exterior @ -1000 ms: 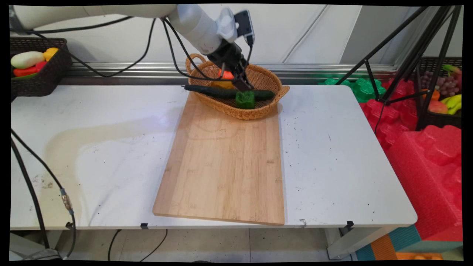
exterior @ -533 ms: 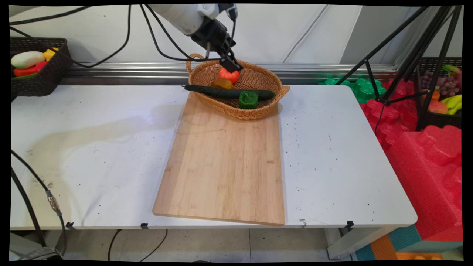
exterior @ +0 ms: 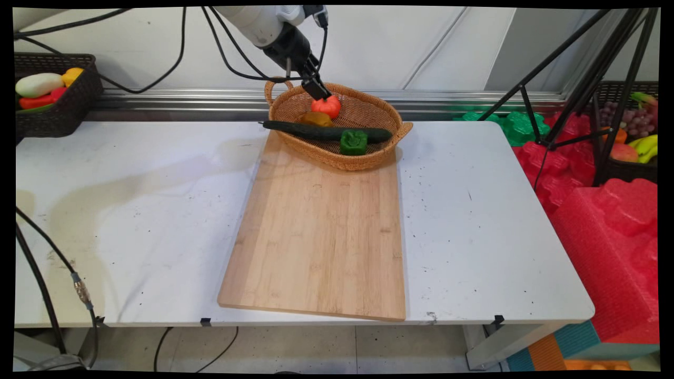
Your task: Pick up the potato from the vegetable basket
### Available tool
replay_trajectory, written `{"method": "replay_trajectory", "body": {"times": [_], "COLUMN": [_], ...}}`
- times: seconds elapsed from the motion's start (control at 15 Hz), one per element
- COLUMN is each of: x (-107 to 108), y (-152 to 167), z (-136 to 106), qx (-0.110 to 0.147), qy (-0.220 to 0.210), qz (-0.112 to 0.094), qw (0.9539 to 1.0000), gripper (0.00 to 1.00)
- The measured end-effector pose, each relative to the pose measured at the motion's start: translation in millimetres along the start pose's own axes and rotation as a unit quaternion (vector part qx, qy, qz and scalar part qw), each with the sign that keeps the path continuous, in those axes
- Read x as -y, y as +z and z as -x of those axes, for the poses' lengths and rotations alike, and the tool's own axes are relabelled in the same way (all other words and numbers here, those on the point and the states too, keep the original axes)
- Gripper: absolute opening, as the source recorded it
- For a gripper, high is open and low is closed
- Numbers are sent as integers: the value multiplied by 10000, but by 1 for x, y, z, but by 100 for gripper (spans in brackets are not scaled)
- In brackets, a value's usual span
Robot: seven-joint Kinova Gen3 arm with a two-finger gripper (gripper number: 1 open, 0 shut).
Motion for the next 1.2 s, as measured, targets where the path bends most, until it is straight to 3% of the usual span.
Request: {"method": "replay_trajectory", "body": {"times": [0.6, 1.2], "x": [13, 26], "y": [63, 98], "z": [0, 7], "qx": [582, 795], "qy": [-539, -1540], "qz": [419, 434], "qw": [9960, 9839], "gripper": [100, 100]}}
